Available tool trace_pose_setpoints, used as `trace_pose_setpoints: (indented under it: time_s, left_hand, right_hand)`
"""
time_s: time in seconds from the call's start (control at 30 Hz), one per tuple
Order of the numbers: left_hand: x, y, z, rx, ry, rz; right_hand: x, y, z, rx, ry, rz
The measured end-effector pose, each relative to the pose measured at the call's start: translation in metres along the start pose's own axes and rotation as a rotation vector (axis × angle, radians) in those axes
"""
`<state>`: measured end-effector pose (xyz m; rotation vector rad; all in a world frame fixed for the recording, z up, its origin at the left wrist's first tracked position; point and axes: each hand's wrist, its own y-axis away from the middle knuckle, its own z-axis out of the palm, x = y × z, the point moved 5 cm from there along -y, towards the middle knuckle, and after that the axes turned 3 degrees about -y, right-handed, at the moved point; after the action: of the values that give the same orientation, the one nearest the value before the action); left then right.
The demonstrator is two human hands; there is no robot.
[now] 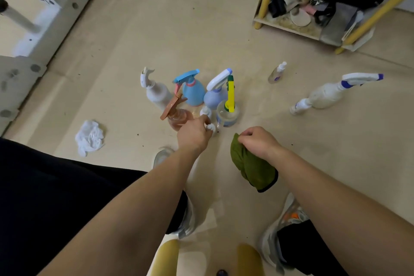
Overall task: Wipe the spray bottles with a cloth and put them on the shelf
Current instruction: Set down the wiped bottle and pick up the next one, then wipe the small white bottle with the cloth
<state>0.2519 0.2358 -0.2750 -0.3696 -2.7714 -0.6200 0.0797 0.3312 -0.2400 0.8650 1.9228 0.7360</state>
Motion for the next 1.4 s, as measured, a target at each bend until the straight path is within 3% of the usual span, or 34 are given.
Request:
trace_pose_setpoints:
  time_s: [0.33, 0.57, 0.7, 0.83, 1.1, 1.4]
  left_hand:
    - [0.006, 0.001, 0.003, -0.049, 0.022, -0.084]
    - [0.024, 0.016, -0.025, -0.053, 0.064, -0.111]
    - [0.056, 0.018, -0.053, 0.061, 0.025, -0.048]
    - [0.104, 0.014, -0.057, 0.05, 0.127, 0.055]
    - [0.205, -0.009, -0.005, -0.176, 0.221, 0.268]
    - [0.263, -0.078, 0.067, -0.219, 0.154, 0.298]
  right_hand:
    - [0.013, 0.001, -0.005, 0.005, -0.044, 0.031]
    - [0.009, 0.03, -0.037, 0.099, -0.127, -0.005]
    - [0.02, 0.045, -0.059, 0.159, -0.191, -0.011]
    - [0.043, 0.055, -0.081, 0.25, -0.288, -0.02]
    - [0.107, 0.052, -0.119, 0.46, -0.586, 0.069]
    - [0.146, -0.003, -0.142, 0.492, -0.612, 0.17]
